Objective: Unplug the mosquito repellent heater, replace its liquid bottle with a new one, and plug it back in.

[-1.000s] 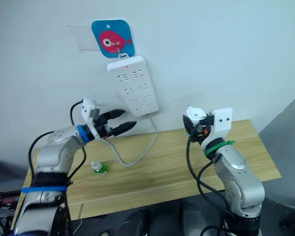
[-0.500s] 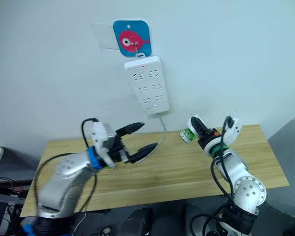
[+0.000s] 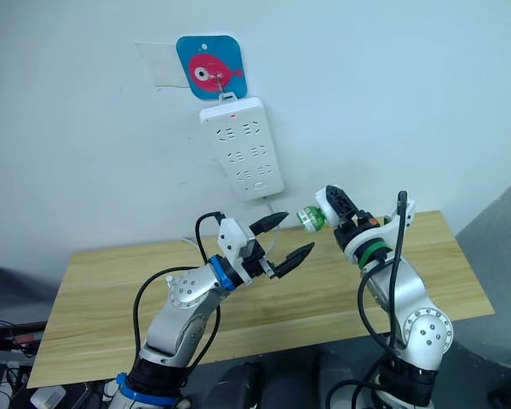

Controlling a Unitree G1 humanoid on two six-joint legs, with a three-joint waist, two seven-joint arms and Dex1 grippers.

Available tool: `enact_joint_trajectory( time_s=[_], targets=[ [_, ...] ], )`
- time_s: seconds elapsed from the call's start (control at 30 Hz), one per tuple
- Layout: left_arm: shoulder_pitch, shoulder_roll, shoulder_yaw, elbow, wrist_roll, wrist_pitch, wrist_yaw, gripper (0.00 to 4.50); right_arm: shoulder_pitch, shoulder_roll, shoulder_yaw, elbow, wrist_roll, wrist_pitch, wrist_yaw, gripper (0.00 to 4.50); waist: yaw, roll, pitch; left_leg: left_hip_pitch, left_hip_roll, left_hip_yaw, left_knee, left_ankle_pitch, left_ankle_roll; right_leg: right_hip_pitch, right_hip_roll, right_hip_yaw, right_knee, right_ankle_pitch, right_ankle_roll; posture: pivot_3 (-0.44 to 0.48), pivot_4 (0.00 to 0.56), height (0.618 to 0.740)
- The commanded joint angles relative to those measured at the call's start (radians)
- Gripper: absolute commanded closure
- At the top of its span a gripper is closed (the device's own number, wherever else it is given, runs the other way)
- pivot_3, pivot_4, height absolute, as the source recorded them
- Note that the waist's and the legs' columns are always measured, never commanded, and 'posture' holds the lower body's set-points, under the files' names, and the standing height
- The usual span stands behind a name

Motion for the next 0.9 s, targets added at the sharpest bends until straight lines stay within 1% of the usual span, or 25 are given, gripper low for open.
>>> enact_joint_trajectory(
  time_s=[0.03, 0.27, 0.6, 0.7, 0.87, 0.9],
  targets=[
    [-0.031, -0.024, -0.020, 0.009, 0.011, -0.042, 0.006, 0.03, 0.009, 0.000, 0.055, -0.049, 0.052, -0.050, -0.014, 1.49, 0.000, 0.000, 0.000, 0.000, 0.000, 0.000, 0.000, 0.000, 0.000, 0.000, 0.000, 0.000, 0.000, 0.000, 0.000, -0.093, 0.220, 0.740],
    [-0.064, -0.039, -0.022, 0.059, 0.020, -0.069, 0.011, 0.03, 0.017, -0.061, 0.106, -0.049, 0.080, -0.109, -0.005, 1.49, 0.000, 0.000, 0.000, 0.000, 0.000, 0.001, 0.001, 0.000, 0.001, 0.000, 0.001, 0.000, 0.000, 0.000, 0.001, -0.094, 0.219, 0.740],
    [-0.046, -0.047, -0.019, 0.039, 0.008, -0.072, 0.030, 0.03, 0.058, -0.128, 0.134, -0.029, 0.102, -0.153, 0.045, 1.49, 0.001, 0.000, 0.000, 0.000, 0.000, 0.002, 0.001, 0.000, 0.001, 0.000, 0.001, 0.001, 0.000, 0.000, 0.001, -0.096, 0.218, 0.740],
    [-0.035, -0.047, -0.013, 0.024, -0.019, -0.045, 0.025, 0.66, 0.061, -0.138, 0.138, -0.024, 0.103, -0.164, 0.054, 1.49, 0.001, 0.000, 0.000, 0.000, 0.000, 0.002, 0.001, 0.000, 0.001, 0.000, 0.001, 0.002, 0.000, 0.000, 0.001, -0.096, 0.220, 0.740],
    [-0.036, -0.047, -0.004, 0.033, -0.032, -0.032, 0.027, 2.17, 0.062, -0.153, 0.149, -0.019, 0.105, -0.174, 0.069, 1.49, 0.001, 0.000, 0.000, 0.000, 0.000, 0.002, 0.001, 0.000, 0.001, 0.000, 0.001, 0.002, 0.000, 0.000, 0.001, -0.097, 0.220, 0.740],
    [-0.038, -0.048, -0.004, 0.034, -0.033, -0.031, 0.027, 2.20, 0.063, -0.155, 0.152, -0.018, 0.106, -0.176, 0.071, 1.49, 0.001, 0.000, 0.000, 0.000, 0.000, 0.002, 0.001, 0.000, 0.001, 0.000, 0.001, 0.002, 0.000, 0.000, 0.001, -0.096, 0.218, 0.740]
  ],
)
